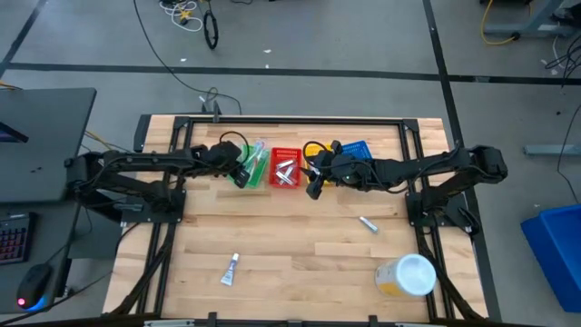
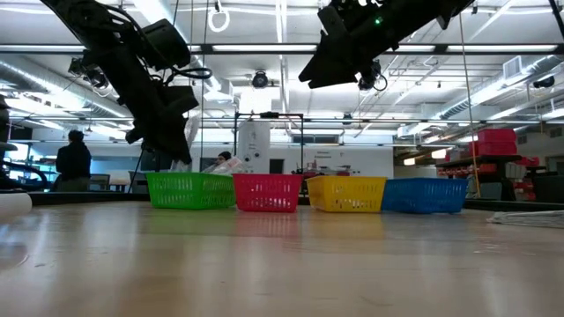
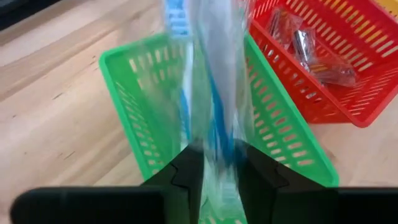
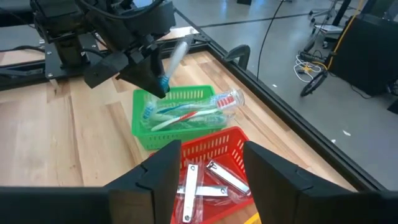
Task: Pick & Place Travel size toiletries
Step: Put the light blue toothbrush into the green bin, then put the silver nail cutter into the red bin
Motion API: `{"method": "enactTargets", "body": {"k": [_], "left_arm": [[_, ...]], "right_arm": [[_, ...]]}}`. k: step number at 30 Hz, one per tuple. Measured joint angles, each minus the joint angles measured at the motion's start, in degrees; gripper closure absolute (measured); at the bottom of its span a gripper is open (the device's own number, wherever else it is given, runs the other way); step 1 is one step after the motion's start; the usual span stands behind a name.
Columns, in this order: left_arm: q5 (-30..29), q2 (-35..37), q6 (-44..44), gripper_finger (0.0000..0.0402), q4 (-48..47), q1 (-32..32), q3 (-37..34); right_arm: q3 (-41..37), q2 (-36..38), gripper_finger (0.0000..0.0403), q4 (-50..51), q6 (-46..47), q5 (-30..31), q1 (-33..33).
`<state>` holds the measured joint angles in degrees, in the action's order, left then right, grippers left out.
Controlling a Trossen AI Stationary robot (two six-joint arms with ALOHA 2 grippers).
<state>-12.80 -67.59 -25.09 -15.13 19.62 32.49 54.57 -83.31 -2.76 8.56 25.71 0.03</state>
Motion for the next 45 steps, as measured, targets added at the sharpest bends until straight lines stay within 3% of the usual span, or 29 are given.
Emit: {"method": "enactTargets", "body": {"k": [10, 19, 31, 35, 45], "left_arm": [[-4.0, 0.0, 0.9, 0.0249, 5.93, -0.07, 0.0], [-4.1, 0.0, 2.77, 0.0237, 12.19, -0.66, 0.0], [-4.07, -0.01, 4.52, 0.0254, 16.43, -7.42, 0.0], [-4.09, 0.0, 4.5, 0.0258, 16.43, -9.19, 0.0], [-4.21, 0.0, 4.53, 0.026, 16.38, -9.9, 0.0]], "right_arm": [[0.01, 0.0, 0.0206, 0.0, 0.0, 0.0, 0.0], [-0.01, 0.0, 0.0219, 0.22, 0.0, -0.47, -0.02], [0.01, 0.0, 0.0179, 3.05, -1.3, -12.68, 0.49], [0.01, 0.0, 0.0177, 12.08, 4.06, -15.89, 3.0], [0.01, 0.0, 0.0184, 50.32, 26.19, -20.43, 9.22]]}}
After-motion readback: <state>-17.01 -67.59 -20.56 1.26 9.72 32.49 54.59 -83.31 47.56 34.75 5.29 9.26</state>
